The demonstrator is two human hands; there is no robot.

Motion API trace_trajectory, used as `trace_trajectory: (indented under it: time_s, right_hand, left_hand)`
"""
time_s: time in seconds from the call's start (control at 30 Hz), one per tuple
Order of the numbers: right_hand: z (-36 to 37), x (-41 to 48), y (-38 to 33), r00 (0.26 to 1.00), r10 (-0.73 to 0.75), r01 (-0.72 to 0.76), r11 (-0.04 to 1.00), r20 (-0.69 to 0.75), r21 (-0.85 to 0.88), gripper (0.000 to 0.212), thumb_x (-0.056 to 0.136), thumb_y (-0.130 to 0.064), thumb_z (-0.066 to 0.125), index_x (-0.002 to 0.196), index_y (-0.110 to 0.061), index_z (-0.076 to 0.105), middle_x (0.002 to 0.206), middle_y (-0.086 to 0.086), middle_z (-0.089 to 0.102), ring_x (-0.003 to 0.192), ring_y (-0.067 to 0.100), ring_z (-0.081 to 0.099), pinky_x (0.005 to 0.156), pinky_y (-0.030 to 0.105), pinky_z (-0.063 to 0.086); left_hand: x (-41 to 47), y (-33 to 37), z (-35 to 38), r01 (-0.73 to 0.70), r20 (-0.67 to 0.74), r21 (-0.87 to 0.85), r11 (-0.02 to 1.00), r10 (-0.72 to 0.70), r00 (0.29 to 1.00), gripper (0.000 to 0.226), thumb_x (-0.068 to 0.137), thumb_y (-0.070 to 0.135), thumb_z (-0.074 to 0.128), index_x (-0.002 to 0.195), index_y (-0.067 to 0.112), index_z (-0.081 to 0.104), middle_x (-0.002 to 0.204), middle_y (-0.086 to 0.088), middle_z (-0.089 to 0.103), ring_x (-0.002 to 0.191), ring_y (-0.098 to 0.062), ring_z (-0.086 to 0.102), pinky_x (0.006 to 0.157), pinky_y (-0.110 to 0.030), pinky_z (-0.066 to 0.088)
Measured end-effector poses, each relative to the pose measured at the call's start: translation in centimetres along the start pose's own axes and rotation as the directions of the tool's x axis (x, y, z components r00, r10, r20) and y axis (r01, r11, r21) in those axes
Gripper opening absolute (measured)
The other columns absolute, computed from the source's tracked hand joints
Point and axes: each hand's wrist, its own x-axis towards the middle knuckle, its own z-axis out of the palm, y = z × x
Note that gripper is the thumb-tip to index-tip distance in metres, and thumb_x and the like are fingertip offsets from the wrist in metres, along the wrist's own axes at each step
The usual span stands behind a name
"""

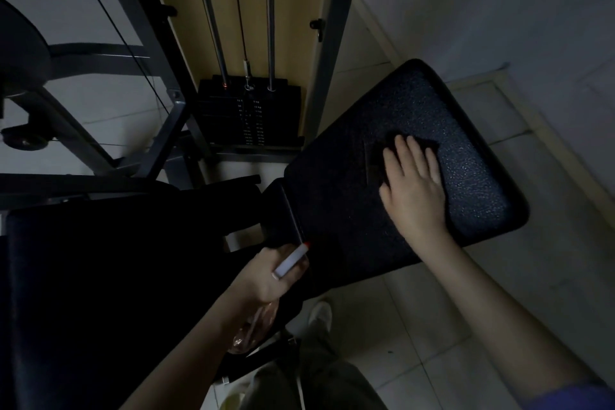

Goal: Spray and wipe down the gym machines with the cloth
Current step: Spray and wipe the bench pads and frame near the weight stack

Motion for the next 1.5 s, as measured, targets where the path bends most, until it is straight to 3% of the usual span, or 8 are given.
trace_trajectory:
  time_s: [0.13, 0.4, 0.5, 0.77, 1.1, 1.2, 1.37, 1.5]
  right_hand:
    - [3.9, -1.5, -4.6, 0.994, -0.018, 0.022, 0.999, 0.104, -0.033, 0.058, 0.068, -0.013, 0.074, 0.123, -0.004, 0.059, 0.137, 0.021, 0.049, 0.129, 0.035, 0.043, 0.111, 0.045, 0.021]
    - [6.8, -11.5, -7.3, 0.901, -0.331, 0.296, 0.942, 0.280, 0.160, 0.033, 0.063, -0.007, 0.073, 0.096, -0.009, 0.073, 0.119, 0.013, 0.064, 0.115, 0.025, 0.059, 0.102, 0.041, 0.040]
    - [5.0, -11.3, -4.6, 0.941, -0.288, 0.270, 0.956, 0.180, 0.115, 0.037, 0.074, -0.009, 0.050, 0.104, -0.006, 0.071, 0.121, 0.014, 0.063, 0.115, 0.026, 0.059, 0.106, 0.040, 0.037]
    - [2.4, -6.0, -2.9, 0.996, 0.088, -0.086, 0.992, -0.024, 0.096, 0.056, 0.075, -0.005, 0.062, 0.129, -0.002, 0.048, 0.139, 0.024, 0.043, 0.130, 0.034, 0.036, 0.111, 0.046, 0.023]
    - [9.4, -13.7, -9.5, 0.752, -0.558, 0.487, 0.829, 0.350, 0.274, 0.039, 0.070, -0.017, 0.039, 0.079, -0.020, 0.077, 0.096, 0.003, 0.072, 0.097, 0.018, 0.067, 0.093, 0.035, 0.049]
    - [9.0, -13.5, -7.6, 0.801, -0.541, 0.491, 0.838, 0.255, 0.236, 0.020, 0.066, -0.013, 0.064, 0.082, -0.015, 0.076, 0.102, 0.009, 0.071, 0.101, 0.023, 0.066, 0.091, 0.039, 0.051]
    - [6.8, -8.2, -7.1, 0.947, -0.236, 0.194, 0.961, 0.217, 0.197, 0.055, 0.060, -0.006, 0.076, 0.115, -0.008, 0.066, 0.121, 0.017, 0.061, 0.116, 0.032, 0.057, 0.087, 0.044, 0.051]
    - [7.7, -3.5, -8.1, 0.978, -0.163, 0.134, 0.969, 0.127, 0.209, 0.051, 0.067, -0.001, 0.074, 0.116, -0.004, 0.062, 0.124, 0.019, 0.058, 0.124, 0.035, 0.049, 0.100, 0.047, 0.042]
  left_hand:
    - [-0.2, 0.0, 0.1, 0.050, -0.018, -0.009, 0.999, -0.050, 0.999, 0.046, 0.087, 0.048, 0.047, 0.115, 0.014, 0.062, 0.079, 0.009, 0.060, 0.073, -0.003, 0.059, 0.071, -0.026, 0.049]
    - [0.0, -1.3, 0.1, 0.074, -0.028, -0.002, 0.997, -0.074, 0.997, 0.030, 0.096, 0.033, 0.051, 0.117, 0.013, 0.060, 0.077, 0.014, 0.053, 0.068, -0.001, 0.054, 0.066, -0.014, 0.041]
    - [0.0, -1.3, -0.1, 0.086, -0.021, 0.003, 0.996, -0.086, 0.996, 0.043, 0.086, 0.052, 0.042, 0.115, 0.025, 0.058, 0.080, 0.013, 0.057, 0.073, -0.001, 0.057, 0.070, -0.021, 0.047]
    - [-0.6, -2.3, 1.5, 0.116, -0.065, 0.038, 0.993, -0.114, 0.991, 0.030, 0.095, 0.044, 0.047, 0.104, 0.020, 0.060, 0.079, 0.009, 0.059, 0.071, -0.004, 0.058, 0.072, -0.027, 0.050]
    - [-0.8, -3.0, 0.3, 0.142, -0.120, -0.055, 0.988, -0.148, 0.982, 0.028, 0.095, 0.030, 0.054, 0.111, 0.008, 0.062, 0.086, -0.009, 0.067, 0.071, -0.012, 0.062, 0.068, -0.021, 0.049]
    - [-0.5, -3.1, -0.1, 0.160, -0.132, -0.097, 0.982, -0.172, 0.976, 0.019, 0.095, 0.030, 0.054, 0.095, 0.013, 0.062, 0.072, 0.000, 0.062, 0.061, -0.007, 0.060, 0.064, -0.026, 0.049]
    - [-0.3, -2.8, -0.3, 0.142, -0.181, -0.106, 0.984, -0.160, 0.970, 0.008, 0.095, 0.026, 0.055, 0.101, 0.022, 0.058, 0.067, 0.007, 0.056, 0.058, -0.004, 0.055, 0.056, -0.013, 0.042]
    - [-0.2, -2.9, -0.3, 0.162, -0.193, -0.154, 0.975, -0.191, 0.962, 0.016, 0.094, 0.026, 0.056, 0.098, 0.012, 0.061, 0.071, -0.003, 0.061, 0.065, -0.018, 0.062, 0.065, -0.031, 0.051]
